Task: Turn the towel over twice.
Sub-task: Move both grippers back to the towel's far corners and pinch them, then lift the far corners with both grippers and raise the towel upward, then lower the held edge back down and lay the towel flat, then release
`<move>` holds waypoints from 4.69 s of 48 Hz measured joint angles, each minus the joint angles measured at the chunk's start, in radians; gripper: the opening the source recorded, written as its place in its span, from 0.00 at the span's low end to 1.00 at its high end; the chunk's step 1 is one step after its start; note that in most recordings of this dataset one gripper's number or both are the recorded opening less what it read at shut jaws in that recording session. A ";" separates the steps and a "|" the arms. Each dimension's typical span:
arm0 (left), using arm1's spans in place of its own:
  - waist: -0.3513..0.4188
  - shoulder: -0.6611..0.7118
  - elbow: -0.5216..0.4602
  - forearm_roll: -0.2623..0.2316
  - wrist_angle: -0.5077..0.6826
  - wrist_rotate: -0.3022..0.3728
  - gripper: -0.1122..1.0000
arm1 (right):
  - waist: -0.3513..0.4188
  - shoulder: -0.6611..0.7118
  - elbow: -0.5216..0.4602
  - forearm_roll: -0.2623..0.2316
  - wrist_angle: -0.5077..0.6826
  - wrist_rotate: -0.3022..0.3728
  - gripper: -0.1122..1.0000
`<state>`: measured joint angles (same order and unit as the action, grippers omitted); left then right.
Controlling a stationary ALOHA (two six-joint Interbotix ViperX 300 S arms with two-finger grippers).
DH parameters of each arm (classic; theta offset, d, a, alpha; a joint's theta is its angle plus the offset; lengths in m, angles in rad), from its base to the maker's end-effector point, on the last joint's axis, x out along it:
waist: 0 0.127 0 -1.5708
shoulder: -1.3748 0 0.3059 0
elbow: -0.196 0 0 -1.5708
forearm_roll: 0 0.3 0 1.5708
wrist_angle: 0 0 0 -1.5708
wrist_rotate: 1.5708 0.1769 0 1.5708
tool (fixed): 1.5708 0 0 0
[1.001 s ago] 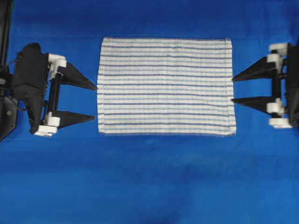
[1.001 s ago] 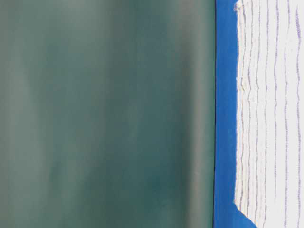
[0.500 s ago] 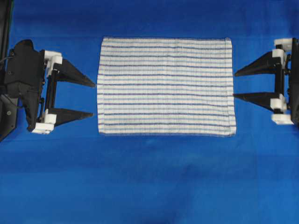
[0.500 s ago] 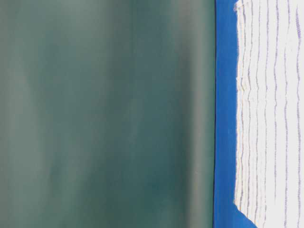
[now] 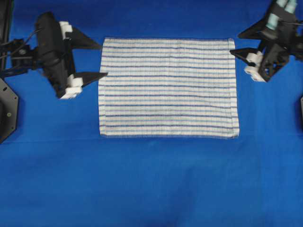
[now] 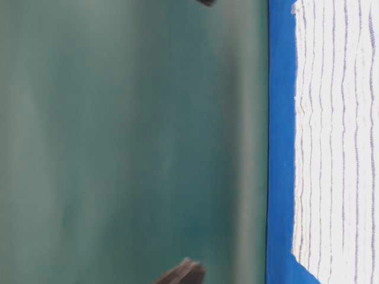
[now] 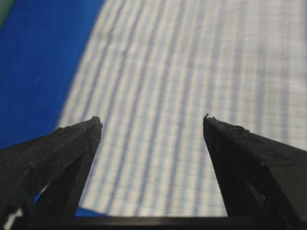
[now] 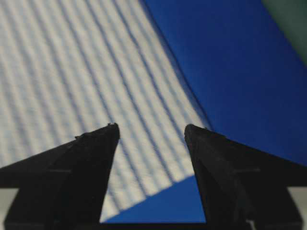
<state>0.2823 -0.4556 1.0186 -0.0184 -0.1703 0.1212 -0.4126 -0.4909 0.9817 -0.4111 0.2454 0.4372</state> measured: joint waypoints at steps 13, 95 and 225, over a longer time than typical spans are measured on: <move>0.133 0.227 0.000 0.000 -0.150 -0.003 0.84 | -0.144 0.213 0.006 -0.034 -0.152 0.000 0.66; 0.350 0.319 -0.149 0.000 -0.032 0.077 0.13 | -0.314 0.288 -0.094 -0.086 -0.183 -0.008 0.17; -0.333 0.229 0.077 -0.002 -0.020 -0.138 0.13 | 0.572 0.150 0.035 -0.123 0.153 0.630 0.17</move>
<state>-0.0506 -0.2270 1.0953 -0.0199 -0.1902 -0.0169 0.1595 -0.3405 1.0170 -0.5338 0.3988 1.0677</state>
